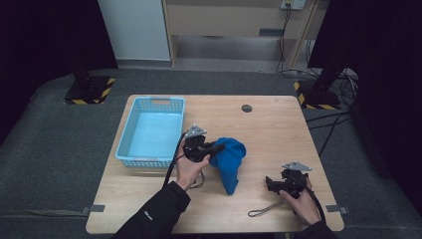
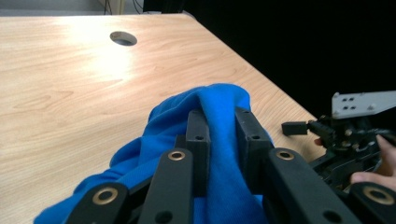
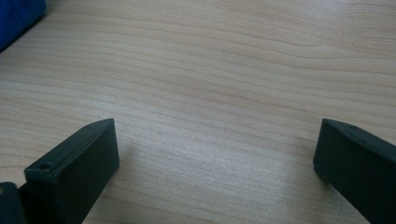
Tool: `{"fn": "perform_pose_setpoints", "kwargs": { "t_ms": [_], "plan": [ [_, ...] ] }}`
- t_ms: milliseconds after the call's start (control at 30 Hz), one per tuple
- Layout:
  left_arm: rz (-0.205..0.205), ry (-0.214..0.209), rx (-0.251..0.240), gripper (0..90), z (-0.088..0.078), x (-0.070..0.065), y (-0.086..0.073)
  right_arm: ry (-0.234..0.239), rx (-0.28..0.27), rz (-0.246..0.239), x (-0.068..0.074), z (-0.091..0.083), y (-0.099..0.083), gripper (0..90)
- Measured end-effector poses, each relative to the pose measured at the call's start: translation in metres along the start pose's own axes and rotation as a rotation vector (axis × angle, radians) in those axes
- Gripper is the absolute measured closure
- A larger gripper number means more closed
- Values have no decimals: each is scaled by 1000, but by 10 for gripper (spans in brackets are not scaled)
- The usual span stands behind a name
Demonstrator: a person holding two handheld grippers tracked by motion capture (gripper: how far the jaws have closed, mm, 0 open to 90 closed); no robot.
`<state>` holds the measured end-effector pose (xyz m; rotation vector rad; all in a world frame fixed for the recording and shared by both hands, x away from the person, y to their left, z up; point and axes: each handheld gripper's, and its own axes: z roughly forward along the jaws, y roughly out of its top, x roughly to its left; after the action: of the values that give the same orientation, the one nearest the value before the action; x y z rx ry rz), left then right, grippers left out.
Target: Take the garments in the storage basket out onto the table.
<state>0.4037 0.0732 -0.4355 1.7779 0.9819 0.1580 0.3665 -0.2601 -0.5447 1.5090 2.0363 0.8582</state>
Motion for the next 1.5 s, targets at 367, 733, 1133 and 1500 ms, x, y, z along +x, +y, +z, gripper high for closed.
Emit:
{"fn": "perform_pose_setpoints", "kwargs": {
  "t_ms": [367,733,1133,1500],
  "plan": [
    [14,23,76,739,20,2,-20,0,0,0,0,0,0,4],
    [36,35,143,691,35,-1,-34,0,0,0,0,0,0,4],
    [50,53,196,581,43,2,-49,0,0,0,0,0,0,4],
    [48,67,198,284,38,5,-45,0,0,0,0,0,0,4]
  ]
}}
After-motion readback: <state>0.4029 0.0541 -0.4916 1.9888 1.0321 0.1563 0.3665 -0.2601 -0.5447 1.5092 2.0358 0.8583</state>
